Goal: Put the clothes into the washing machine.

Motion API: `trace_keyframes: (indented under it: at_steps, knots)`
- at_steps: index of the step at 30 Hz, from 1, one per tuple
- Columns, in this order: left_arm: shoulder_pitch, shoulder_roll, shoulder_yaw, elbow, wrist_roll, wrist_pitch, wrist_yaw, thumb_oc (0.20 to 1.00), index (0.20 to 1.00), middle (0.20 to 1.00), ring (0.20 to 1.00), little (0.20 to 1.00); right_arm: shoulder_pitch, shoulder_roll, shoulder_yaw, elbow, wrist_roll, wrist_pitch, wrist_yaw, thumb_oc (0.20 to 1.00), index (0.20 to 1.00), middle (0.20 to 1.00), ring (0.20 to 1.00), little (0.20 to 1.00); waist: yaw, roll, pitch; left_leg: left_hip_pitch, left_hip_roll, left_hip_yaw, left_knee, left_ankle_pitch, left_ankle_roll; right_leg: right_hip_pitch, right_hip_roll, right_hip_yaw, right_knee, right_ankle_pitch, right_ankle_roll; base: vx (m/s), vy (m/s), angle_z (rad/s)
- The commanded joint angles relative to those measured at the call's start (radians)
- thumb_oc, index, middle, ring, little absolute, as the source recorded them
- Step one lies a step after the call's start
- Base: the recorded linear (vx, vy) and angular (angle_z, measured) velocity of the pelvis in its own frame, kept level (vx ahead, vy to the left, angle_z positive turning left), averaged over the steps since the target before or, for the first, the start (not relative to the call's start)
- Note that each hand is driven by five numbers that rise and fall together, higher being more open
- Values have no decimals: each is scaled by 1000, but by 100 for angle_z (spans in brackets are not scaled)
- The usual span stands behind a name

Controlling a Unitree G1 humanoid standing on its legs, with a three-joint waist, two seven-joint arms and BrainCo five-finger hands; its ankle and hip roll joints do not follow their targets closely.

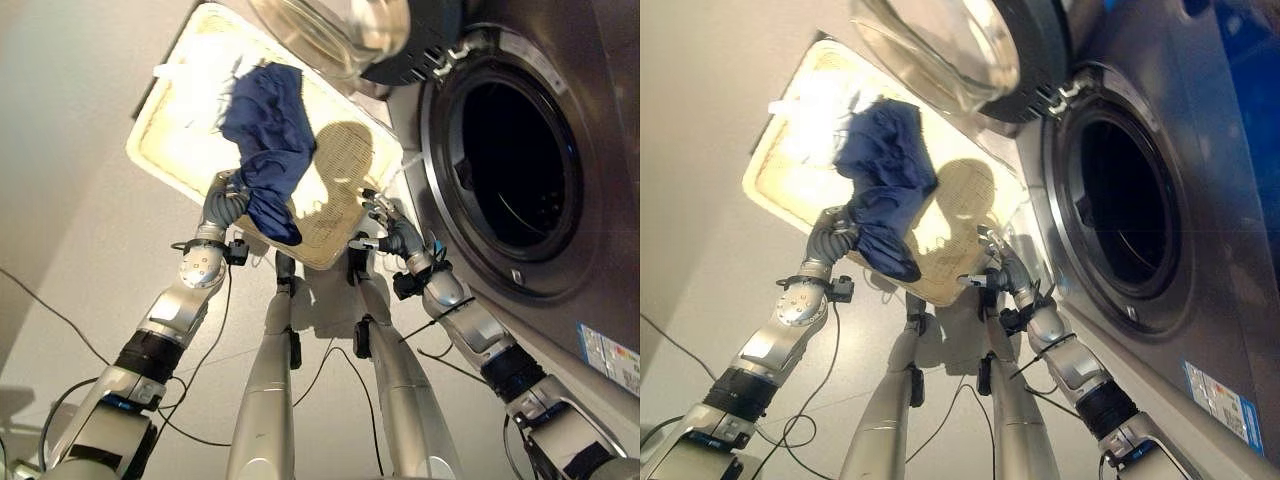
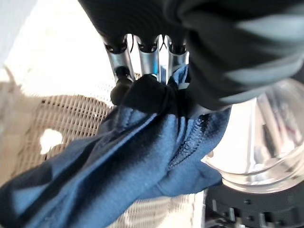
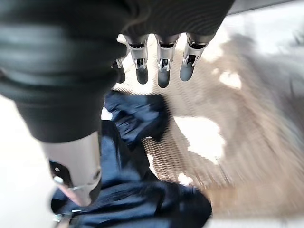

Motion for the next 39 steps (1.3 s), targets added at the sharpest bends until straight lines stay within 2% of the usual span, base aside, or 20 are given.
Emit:
trace_keyframes:
  at_steps: [1, 2, 5, 6, 10, 14, 17, 18, 23, 27, 30, 31, 33, 35, 36, 37, 38, 39]
  knots:
    - [-23, -22, -8, -122, -96, -73, -165, 200, 200, 200, 200, 200, -42, -40, -13, -49, -93, 19, -8, 1000, 1000, 1000, 1000, 1000, 9, 58, 2, 7, -70, 15, -16, 6, 35, 65, -30, -16, 39, -44, 105, -35, -13, 9]
    - [-25, -26, -21, -158, -132, -64, -209, 200, 200, 200, 200, 200, -61, -48, -7, -40, -73, 42, 5, 1000, 1000, 1000, 1000, 1000, 14, 61, 2, 13, -73, 12, -14, 4, 37, 72, -32, -18, 41, -45, 106, -38, -13, 9]
    - [-30, -34, -47, -201, -190, -64, -280, 200, 200, 200, 200, 200, -83, -55, 0, -28, -42, 59, 1, 1000, 1000, 1000, 1000, 1000, 18, 62, 2, 25, -75, 12, -17, 4, 40, 84, -36, -21, 38, -43, 107, -28, -3, 9]
    - [-40, -43, -71, -224, -242, -68, -338, 200, 200, 200, 200, 200, -100, -57, 13, -8, -66, 65, -9, 1000, 1000, 1000, 1000, 1000, 18, 62, 2, 34, -73, 16, -26, 5, 41, 90, -37, -21, 34, -39, 108, -25, 13, 9]
    - [-63, -63, -109, -282, -336, -54, -441, 200, 200, 200, 200, 200, -121, -67, 42, 4, -158, 95, -16, 1000, 1000, 1000, 1000, 1000, 10, 62, 2, 60, -70, 30, -56, 12, 42, 106, -35, -12, 13, -27, 111, -26, 30, 4]
    - [-90, -79, -138, -318, -457, -8, -529, 200, 200, 200, 200, 200, -161, -86, 92, 31, -389, 132, -65, 1000, 1000, 1000, 1000, 1000, 3, 58, 2, 74, -70, 46, -62, 7, 44, 117, -35, -3, -3, -18, 112, -13, 18, -4]
    - [-106, -88, -147, -337, -514, 22, -560, 200, 200, 200, 200, 200, -189, -95, 118, 39, -470, 153, -78, 1000, 1000, 1000, 1000, 1000, 0, 58, 2, 74, -70, 53, -65, 9, 44, 115, -36, 2, -7, -12, 113, -25, 17, -6]
    - [-116, -100, -155, -350, -575, 45, -607, 200, 200, 200, 200, 200, -223, -106, 144, 52, -573, 180, -84, 1000, 1000, 1000, 1000, 1000, -2, 60, 2, 75, -70, 57, -66, 8, 44, 116, -35, 8, -9, -10, 113, -26, 19, -5]
    - [-121, -129, -149, -386, -716, 95, -698, 200, 200, 200, 200, 200, -288, -135, 217, 69, -734, 202, -24, 1000, 1000, 1000, 1000, 1000, 0, 64, 2, 82, -70, 65, -68, 5, 42, 121, -39, 16, -14, -9, 116, -14, 21, -4]
    - [-124, -135, -145, -396, -838, 156, -762, 200, 200, 200, 200, 200, -328, -150, 268, 72, -711, 169, -25, 1000, 1000, 1000, 1000, 1000, 4, 67, 2, 90, -73, 62, -69, 3, 39, 130, -44, 17, -19, -8, 119, 0, 0, 0]
    - [-117, -147, -145, -396, -935, 222, -806, 200, 200, 200, 200, 200, -346, -144, 280, 62, -664, 127, -44, 1000, 1000, 1000, 1000, 1000, 6, 66, 2, 93, -74, 61, -68, 0, 38, 132, -47, 17, -22, -8, 119, 0, -5, 1]
    - [-115, -158, -151, -393, -999, 268, -819, 200, 200, 200, 200, 200, -359, -134, 288, 50, -624, 111, -47, 1000, 1000, 1000, 1000, 1000, 6, 64, 2, 93, -75, 62, -68, -1, 37, 131, -48, 16, -25, -6, 120, -1, -12, 4]
    - [-115, -171, -155, -389, -1037, 294, -819, 200, 200, 200, 200, 200, -369, -121, 296, 41, -590, 97, -41, 1000, 1000, 1000, 1000, 1000, 5, 63, 2, 94, -76, 64, -68, -3, 36, 131, -48, 16, -27, -5, 120, 0, 0, 0]
    - [-117, -200, -169, -372, -1090, 325, -812, 200, 200, 200, 200, 200, -381, -91, 311, 31, -530, 85, 9, 1000, 1000, 1000, 1000, 1000, 0, 60, 2, 94, -75, 68, -68, -3, 35, 129, -46, 19, -28, -5, 118, 0, 0, 0]
    - [-120, -205, -172, -367, -1098, 325, -812, 200, 200, 200, 200, 200, -383, -84, 316, 33, -517, 87, 25, 1000, 1000, 1000, 1000, 1000, -1, 60, 2, 94, -75, 68, -68, -3, 34, 129, -45, 19, -29, -5, 117, 0, 0, 0]
    - [-127, -222, -177, -352, -1134, 328, -835, 200, 200, 200, 200, 200, -388, -68, 335, 34, -455, 95, 105, 1000, 1000, 1000, 1000, 1000, -4, 58, 2, 95, -75, 71, -68, -3, 33, 130, -43, 21, -32, -4, 115, 0, 0, 0]
    - [-127, -223, -176, -351, -1135, 328, -836, 200, 200, 200, 200, 200, -388, -68, 336, 34, -449, 98, 108, 1000, 1000, 1000, 1000, 1000, -5, 58, 2, 95, -75, 71, -68, -3, 33, 130, -43, 21, -33, -4, 115, 0, 0, 0]
    - [-126, -230, -178, -346, -1151, 319, -851, 200, 200, 200, 200, 200, -386, -61, 348, 35, -403, 106, 154, 1000, 1000, 1000, 1000, 1000, -6, 59, 2, 101, -75, 72, -68, -6, 32, 137, -42, 22, -34, -8, 114, 6, 34, -4]
